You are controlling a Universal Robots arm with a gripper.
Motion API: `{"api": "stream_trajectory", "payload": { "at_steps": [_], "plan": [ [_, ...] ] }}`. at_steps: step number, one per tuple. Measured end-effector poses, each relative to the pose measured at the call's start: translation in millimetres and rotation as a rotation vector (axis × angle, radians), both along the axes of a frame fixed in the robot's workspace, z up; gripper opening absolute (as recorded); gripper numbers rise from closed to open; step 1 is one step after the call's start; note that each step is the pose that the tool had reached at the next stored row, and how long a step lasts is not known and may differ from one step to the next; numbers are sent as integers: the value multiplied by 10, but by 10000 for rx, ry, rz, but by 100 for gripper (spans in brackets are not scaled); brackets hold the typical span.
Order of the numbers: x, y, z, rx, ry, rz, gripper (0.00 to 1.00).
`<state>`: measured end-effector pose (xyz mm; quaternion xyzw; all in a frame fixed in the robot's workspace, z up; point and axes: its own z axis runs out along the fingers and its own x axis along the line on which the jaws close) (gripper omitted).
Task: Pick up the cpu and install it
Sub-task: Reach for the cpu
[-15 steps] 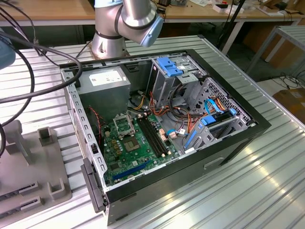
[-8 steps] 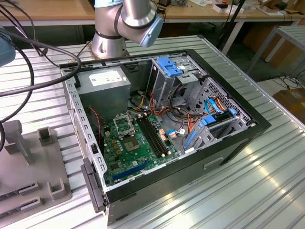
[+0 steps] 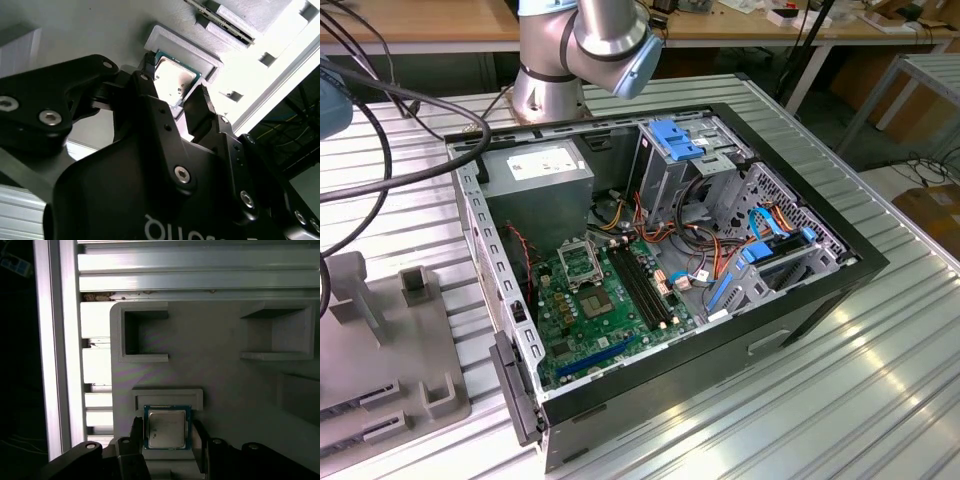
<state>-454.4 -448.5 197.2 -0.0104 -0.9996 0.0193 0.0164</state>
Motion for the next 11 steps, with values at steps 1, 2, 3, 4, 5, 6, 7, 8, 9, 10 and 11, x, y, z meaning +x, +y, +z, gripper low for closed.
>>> {"api": "stream_trajectory", "payload": {
  "at_steps": [1,2,3,4,5,6,7,8,9,10,11],
  "plan": [
    [1,2,1,-15,1,0,51],
    [2,3,1,-17,3,0,51],
    [2,13,2,-17,3,-3,51],
    [4,21,1,-17,1,-2,51],
    [5,23,0,-23,0,0,51],
    [5,23,1,-29,2,2,51],
    [5,23,1,-34,2,10,51],
    [5,23,1,-37,2,27,51],
    [5,24,0,-41,1,41,51],
    [5,23,0,-46,2,48,51],
    [5,24,0,-48,3,50,51]
  ]
}}
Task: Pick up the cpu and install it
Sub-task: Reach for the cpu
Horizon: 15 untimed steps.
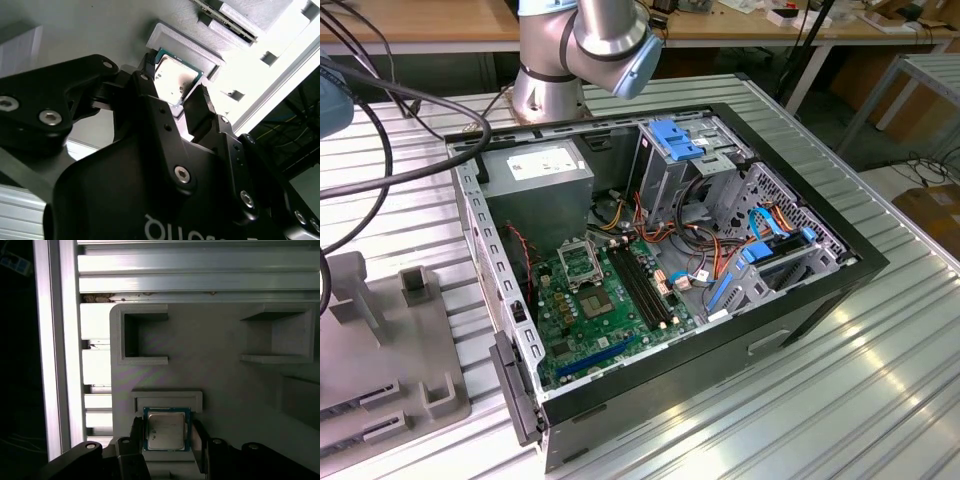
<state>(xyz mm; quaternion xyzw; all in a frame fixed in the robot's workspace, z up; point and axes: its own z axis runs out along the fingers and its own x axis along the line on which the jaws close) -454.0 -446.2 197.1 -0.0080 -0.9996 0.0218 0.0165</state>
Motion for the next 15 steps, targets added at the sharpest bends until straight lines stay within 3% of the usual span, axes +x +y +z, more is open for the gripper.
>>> {"api": "stream_trajectory", "payload": {
  "at_steps": [15],
  "plan": [
    [0,0,-20,-60,0,1,49]
  ]
}}
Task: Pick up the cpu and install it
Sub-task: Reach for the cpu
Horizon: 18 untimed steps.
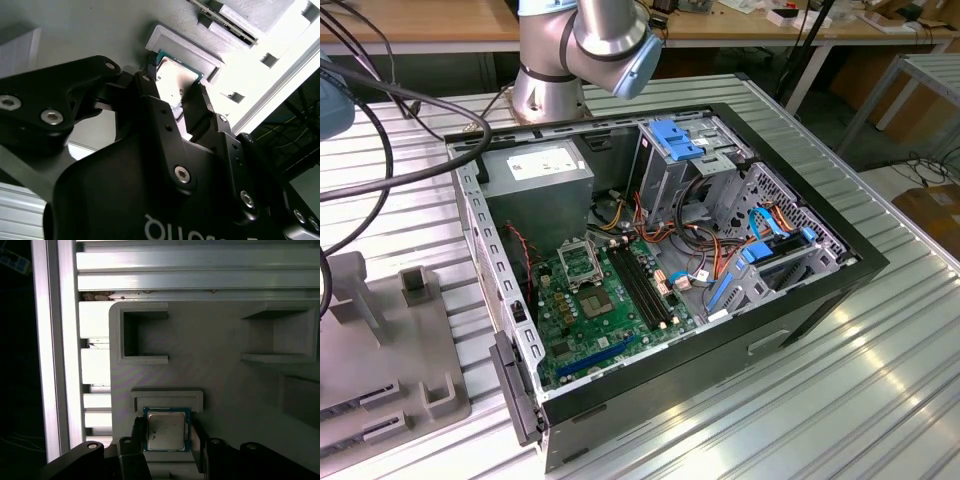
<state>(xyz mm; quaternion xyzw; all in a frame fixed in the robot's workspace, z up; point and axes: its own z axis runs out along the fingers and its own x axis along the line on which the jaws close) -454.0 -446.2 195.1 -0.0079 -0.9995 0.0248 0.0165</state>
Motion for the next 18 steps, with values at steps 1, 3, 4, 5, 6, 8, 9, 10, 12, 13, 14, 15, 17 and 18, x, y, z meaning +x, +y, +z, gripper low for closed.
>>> {"api": "stream_trajectory", "payload": {
  "at_steps": [1,3,4,5,6,8,9,10,12,13,14,15,17,18],
  "plan": [
    [0,0,1,-7,1,0,44],
    [0,1,-1,-32,-2,-1,43],
    [0,0,-1,-54,-2,0,43],
    [0,0,-1,-61,-1,0,43],
    [0,0,-1,-69,-2,0,43],
    [0,1,-2,-95,-3,-1,43],
    [0,0,-2,-113,-2,0,43],
    [0,0,-2,-130,-2,0,43],
    [0,0,-2,-157,-2,0,43],
    [0,0,-1,-170,-2,0,43],
    [0,0,-1,-180,-2,0,43],
    [0,0,-1,-187,-1,0,43],
    [0,0,-2,-199,-2,0,43],
    [0,0,-2,-200,-2,0,43]
  ]
}}
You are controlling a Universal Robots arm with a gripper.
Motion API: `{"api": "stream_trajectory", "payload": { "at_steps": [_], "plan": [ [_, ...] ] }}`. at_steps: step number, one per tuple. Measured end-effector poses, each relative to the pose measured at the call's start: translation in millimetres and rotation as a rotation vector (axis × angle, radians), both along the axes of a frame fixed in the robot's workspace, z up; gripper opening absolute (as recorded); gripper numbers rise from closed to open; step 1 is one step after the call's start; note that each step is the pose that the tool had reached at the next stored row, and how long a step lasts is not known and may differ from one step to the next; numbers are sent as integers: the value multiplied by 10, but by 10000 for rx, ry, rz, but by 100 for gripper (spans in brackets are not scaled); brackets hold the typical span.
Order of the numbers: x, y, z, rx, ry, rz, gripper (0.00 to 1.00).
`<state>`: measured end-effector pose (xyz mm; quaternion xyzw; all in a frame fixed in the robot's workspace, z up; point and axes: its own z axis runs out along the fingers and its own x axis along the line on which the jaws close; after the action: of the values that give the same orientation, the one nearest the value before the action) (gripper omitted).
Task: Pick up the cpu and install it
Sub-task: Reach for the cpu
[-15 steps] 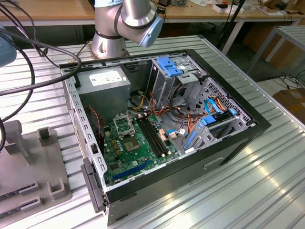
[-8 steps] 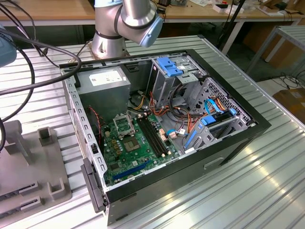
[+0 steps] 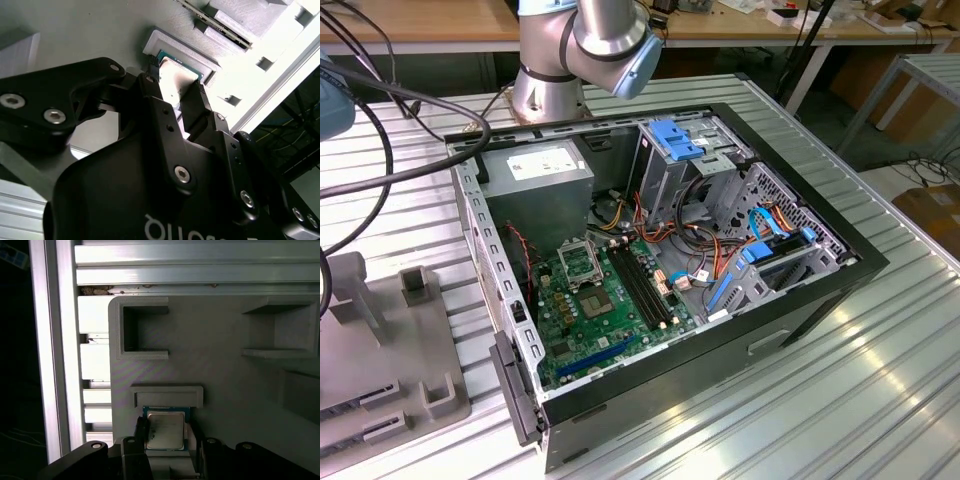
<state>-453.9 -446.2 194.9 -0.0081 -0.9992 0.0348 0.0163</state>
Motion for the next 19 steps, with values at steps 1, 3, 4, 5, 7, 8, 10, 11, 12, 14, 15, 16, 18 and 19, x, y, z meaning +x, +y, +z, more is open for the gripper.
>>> {"api": "stream_trajectory", "payload": {
  "at_steps": [1,3,4,5,7,8,10,11,12,14,15,16,18,19],
  "plan": [
    [0,0,0,0,0,0,43],
    [0,0,0,0,0,-1,43],
    [0,0,1,-1,0,-1,43],
    [1,0,1,-2,0,-1,42],
    [1,0,0,-1,1,-1,42],
    [1,0,0,0,1,-1,42],
    [2,0,0,0,1,-1,42],
    [2,0,0,0,0,-1,42],
    [3,0,0,0,0,-1,42],
    [3,0,0,0,0,-1,42],
    [4,0,0,0,0,0,42],
    [4,0,0,0,0,0,42],
    [5,0,3,0,-2,0,42],
    [6,1,6,1,-4,0,42]
  ]
}}
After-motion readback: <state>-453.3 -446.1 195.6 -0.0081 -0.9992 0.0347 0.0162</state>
